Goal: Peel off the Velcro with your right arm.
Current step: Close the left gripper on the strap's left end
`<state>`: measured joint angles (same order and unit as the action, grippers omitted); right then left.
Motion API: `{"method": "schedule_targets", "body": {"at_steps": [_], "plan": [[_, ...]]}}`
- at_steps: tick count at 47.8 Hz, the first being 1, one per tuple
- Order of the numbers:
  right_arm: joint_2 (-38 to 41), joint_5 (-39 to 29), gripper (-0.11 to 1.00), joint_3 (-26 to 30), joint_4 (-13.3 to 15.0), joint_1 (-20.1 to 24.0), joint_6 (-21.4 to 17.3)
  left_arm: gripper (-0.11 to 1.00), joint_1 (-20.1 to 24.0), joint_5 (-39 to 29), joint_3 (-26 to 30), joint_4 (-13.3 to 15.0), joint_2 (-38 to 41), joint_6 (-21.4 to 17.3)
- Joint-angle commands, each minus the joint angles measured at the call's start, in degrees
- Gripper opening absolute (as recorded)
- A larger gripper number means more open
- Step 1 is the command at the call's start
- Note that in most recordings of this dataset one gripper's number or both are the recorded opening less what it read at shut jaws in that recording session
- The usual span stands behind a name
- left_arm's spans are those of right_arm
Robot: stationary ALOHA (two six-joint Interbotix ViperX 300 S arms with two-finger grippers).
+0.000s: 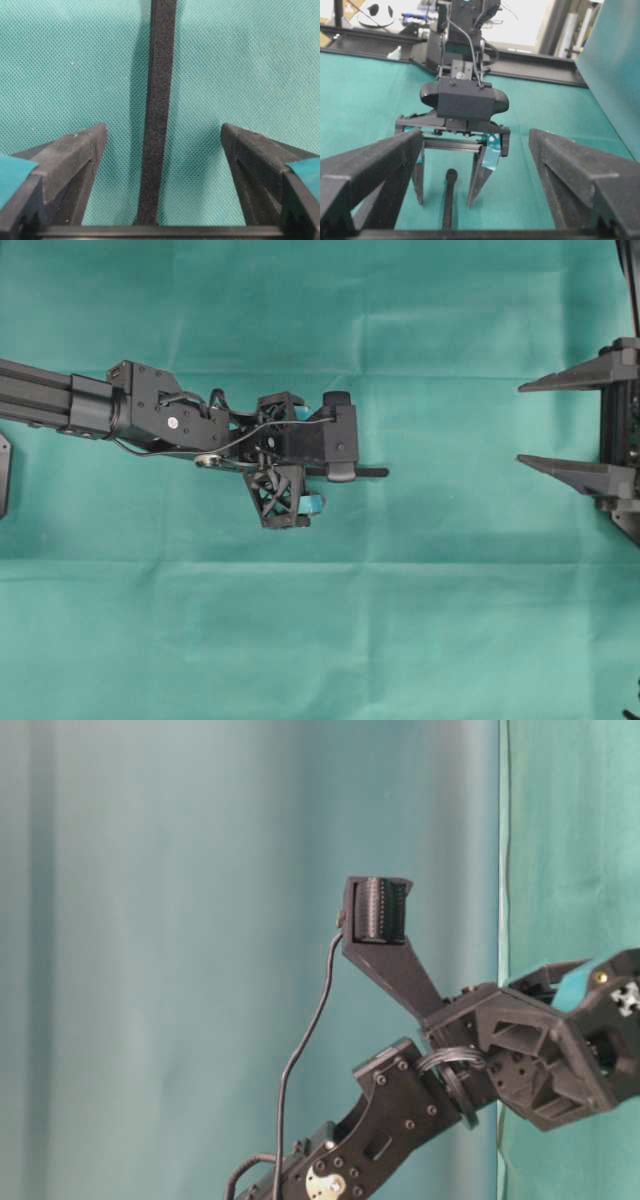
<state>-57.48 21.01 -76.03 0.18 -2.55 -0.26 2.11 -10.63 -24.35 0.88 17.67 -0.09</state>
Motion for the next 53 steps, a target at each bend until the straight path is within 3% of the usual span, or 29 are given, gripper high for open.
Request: {"method": "schedule_targets", "body": {"at_steps": [1,5,7,18,20,47,53], "plan": [[0.09,0.53,0.82,0.62,0.09,-0.09,-0.09,0.90,0.18,0.44,0.70,0.00,-0.70,0.09],[0.09,0.53,0.82,0.62,0.09,-0.09,-0.09,0.86,0.09,0.44,0.53,0.09,-0.70,0.18],[0.09,0.53,0.82,0.62,0.09,-0.09,-0.09,0.80,0.18,0.35,0.53,0.09,-0.79,0.26],[0.09,0.53,0.82,0.53,0.09,-0.09,-0.09,0.17,0.09,0.35,0.26,0.09,-2.11,0.00],[0.09,0.62,0.82,0.53,0.00,-0.09,-0.09,0.11,0.09,0.18,0.18,0.09,-2.20,-0.09],[0.09,0.70,0.82,0.00,0.18,-0.09,0.09,0.10,-0.62,-0.18,-1.14,0.09,-10.46,0.09],[0.26,1.41,0.82,0.00,1.49,-0.09,0.09,0.10,-0.97,-0.18,-1.76,0.09,-13.80,0.26]]}}
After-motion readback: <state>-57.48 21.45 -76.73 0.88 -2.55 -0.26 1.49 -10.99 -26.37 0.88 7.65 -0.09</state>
